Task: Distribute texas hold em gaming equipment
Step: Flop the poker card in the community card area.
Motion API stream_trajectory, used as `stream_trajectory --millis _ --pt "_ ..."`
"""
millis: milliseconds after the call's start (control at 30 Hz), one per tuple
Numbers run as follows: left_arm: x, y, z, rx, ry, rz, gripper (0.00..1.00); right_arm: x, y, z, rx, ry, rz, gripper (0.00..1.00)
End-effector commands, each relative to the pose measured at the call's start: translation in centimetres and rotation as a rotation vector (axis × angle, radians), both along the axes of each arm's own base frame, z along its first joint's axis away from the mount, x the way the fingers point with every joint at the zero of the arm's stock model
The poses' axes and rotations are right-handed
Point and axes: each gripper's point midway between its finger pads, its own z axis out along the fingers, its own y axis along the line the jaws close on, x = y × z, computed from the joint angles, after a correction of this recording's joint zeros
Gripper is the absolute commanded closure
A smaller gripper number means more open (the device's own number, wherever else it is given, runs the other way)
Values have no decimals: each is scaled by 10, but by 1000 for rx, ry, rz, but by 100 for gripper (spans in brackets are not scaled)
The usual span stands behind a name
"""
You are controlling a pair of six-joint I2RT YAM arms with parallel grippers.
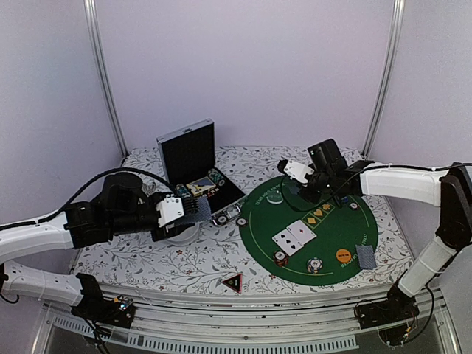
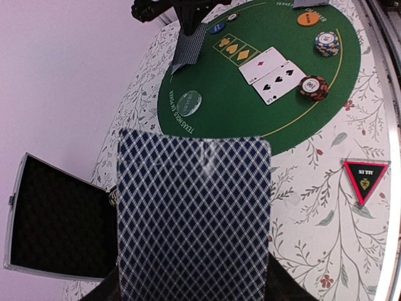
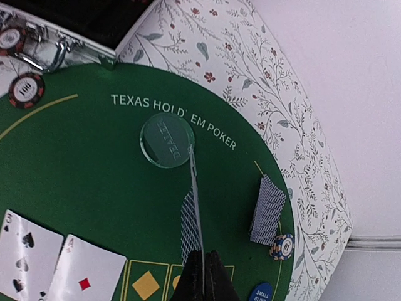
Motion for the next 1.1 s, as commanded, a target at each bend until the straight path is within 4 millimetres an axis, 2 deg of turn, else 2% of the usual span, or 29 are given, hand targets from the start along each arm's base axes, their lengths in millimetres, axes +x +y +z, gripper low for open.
stream_trajectory --millis 0,133,267,567,667,900,1067 --pt "-3 -2 9 -31 -19 -19 47 25 -4 -17 -173 -140 50 98" --pt "-3 -2 10 -31 -20 -19 47 18 -13 -54 -315 -132 130 98" --pt "-3 -2 9 -30 -19 -19 47 -4 -32 -91 -435 -50 198 98" --pt "-2 -2 7 -25 -16 -18 47 -59 -38 -127 -447 143 382 98" --pt "-3 -2 7 -23 -16 -18 46 -66 -45 -135 -472 186 399 98" --pt "-3 -2 8 -27 -20 -17 47 -69 -58 -136 -478 220 399 98" --pt "-3 -1 8 -27 -20 -16 47 -60 -57 -122 -456 187 382 98"
